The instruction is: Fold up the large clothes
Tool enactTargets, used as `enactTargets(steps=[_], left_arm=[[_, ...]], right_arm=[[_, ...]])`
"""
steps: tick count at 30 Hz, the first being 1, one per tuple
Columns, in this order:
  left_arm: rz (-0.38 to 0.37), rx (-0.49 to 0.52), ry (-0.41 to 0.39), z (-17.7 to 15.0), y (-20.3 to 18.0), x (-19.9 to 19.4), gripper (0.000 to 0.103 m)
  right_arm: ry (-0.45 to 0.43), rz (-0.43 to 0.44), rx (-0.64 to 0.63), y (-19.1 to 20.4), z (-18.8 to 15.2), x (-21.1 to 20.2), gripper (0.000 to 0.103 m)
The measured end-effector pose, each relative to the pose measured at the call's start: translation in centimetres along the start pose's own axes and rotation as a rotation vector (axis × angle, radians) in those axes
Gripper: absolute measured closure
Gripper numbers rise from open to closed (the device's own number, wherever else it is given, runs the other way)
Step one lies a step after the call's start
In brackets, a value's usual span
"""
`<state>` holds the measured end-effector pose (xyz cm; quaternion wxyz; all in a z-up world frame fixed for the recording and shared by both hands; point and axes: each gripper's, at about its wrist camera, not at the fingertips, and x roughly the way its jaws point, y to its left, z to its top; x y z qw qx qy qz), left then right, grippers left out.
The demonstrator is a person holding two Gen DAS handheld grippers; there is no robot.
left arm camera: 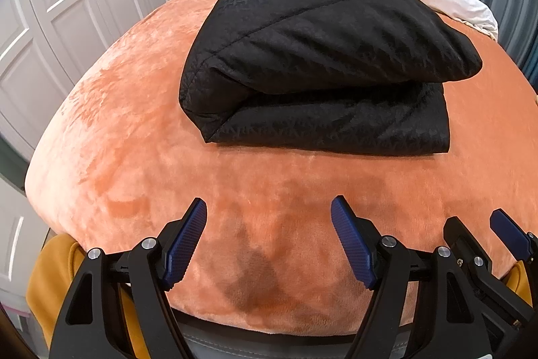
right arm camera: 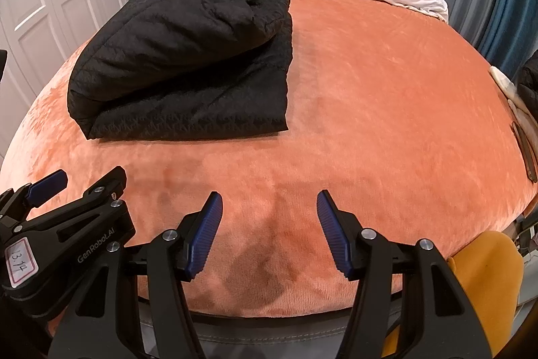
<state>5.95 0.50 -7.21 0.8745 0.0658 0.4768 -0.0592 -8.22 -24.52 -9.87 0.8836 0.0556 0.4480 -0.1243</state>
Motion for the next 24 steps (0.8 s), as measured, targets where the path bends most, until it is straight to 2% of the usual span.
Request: enactTargets(steps=[11, 24], left_arm=[[0.017, 0.013, -0.044, 0.06, -0.24, -0.76, 0.03], [-0.002, -0.007, 0.0, 0.07, -0.04, -0.22, 0.03]], right_arm=[[-0.014, 0.003, 0.012, -0.16, -0.04, -0.22, 0.047], [-0.011, -0.003, 0.016, -0.21, -0.13, -0.21, 0.047]])
